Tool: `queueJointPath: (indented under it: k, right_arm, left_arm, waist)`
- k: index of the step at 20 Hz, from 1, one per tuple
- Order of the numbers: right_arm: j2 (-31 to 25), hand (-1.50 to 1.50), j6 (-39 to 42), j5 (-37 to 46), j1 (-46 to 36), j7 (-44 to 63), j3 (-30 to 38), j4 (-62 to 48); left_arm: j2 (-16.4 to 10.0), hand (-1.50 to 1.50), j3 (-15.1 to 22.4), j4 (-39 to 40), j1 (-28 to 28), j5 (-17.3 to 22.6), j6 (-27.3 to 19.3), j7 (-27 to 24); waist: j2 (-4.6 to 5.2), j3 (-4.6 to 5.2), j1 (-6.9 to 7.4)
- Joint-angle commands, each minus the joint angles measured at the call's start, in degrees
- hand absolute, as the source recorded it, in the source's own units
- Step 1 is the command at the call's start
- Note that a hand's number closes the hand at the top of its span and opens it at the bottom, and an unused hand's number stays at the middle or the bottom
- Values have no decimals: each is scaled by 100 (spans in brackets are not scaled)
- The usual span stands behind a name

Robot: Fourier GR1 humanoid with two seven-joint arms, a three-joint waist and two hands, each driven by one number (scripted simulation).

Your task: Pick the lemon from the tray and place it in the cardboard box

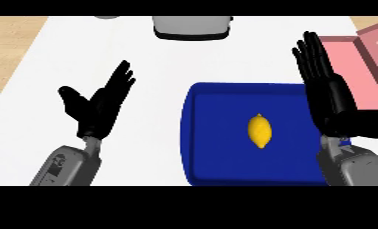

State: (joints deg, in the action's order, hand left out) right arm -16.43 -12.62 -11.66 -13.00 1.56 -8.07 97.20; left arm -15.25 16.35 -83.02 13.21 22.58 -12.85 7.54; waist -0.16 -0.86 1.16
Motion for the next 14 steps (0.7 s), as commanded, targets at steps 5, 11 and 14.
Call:
queueJointPath:
  k: [5, 11, 14]
  right_arm:
    - [-257, 150, -875, -265, 1464, -450, 1794, -51]
    - [-280, -150, -1705, 1157, 2653, -1341, 1740, -949]
    - [-410, -150, -1449, 1446, 2898, -1949, 1532, -629]
  left_arm:
    - [-515, 0, -807, -451, -370, -277, -635, -305]
    - [-570, 0, -906, -839, -644, -65, -459, -152]
    - [-528, 0, -835, -1027, -769, -190, -508, -40]
  waist:
    - [-53, 63, -338]
    - [-3, 79, -159]
    - [-1, 85, -137]
